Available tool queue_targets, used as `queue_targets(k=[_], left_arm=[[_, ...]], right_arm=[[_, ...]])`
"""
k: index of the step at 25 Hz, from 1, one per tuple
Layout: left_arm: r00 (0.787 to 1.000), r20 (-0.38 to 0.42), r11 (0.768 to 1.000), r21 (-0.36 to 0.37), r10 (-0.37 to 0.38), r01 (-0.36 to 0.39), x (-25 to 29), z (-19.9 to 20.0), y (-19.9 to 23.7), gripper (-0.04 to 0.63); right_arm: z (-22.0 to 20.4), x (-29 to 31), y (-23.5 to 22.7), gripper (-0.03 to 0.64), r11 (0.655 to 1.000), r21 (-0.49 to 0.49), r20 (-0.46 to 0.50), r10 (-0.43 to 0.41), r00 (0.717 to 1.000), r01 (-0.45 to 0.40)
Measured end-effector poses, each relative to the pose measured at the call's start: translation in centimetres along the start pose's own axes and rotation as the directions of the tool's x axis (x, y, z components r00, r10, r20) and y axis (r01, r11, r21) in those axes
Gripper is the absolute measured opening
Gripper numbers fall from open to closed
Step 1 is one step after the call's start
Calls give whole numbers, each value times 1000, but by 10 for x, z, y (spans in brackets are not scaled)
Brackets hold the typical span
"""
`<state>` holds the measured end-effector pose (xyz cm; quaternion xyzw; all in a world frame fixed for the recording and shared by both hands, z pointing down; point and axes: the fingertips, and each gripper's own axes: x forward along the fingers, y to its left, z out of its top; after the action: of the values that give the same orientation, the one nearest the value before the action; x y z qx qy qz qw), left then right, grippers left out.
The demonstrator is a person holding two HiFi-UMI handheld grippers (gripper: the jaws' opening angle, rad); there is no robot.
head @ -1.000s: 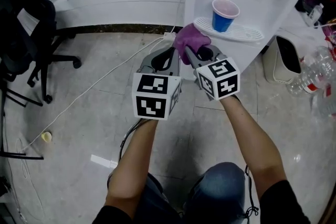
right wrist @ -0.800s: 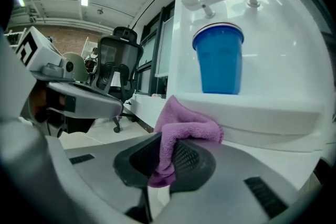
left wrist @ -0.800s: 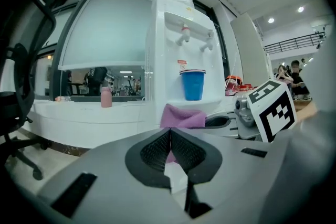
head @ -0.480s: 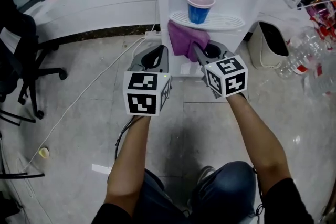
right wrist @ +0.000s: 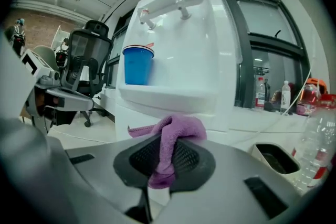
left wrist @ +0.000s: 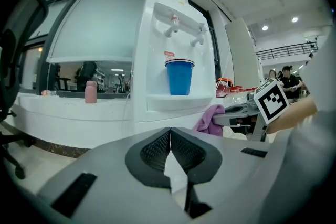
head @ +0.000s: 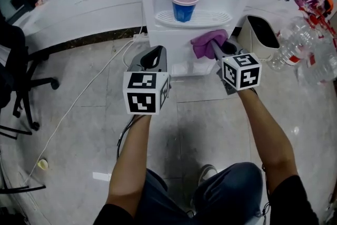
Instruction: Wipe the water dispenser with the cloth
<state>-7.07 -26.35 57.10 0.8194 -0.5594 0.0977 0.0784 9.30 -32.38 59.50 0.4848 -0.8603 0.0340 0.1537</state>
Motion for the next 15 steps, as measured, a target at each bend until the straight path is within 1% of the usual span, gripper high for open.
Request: queue_targets(k=[5,9,12,15], left_arm=[[1000,-6,1000,-18,-11,11,5,-5,0,27],[1000,-9,1000,-8,-20,20,7,-8,-4,28],[1000,-14,1000,-25,-18,18,6,-13,-2,28],[1000,-10,999,-28,-15,15,5,-13,-1,27]], right_arm=[[-6,-12,-41,41,997,17,-13,-78,997,78],[-10,-21,-64,41,991,49,-17,-127,992,127],[-7,-25,-61,41,992,45,-12,-121,993,121],[-1,-29,-43,41,996,20,9,-86,996,86]])
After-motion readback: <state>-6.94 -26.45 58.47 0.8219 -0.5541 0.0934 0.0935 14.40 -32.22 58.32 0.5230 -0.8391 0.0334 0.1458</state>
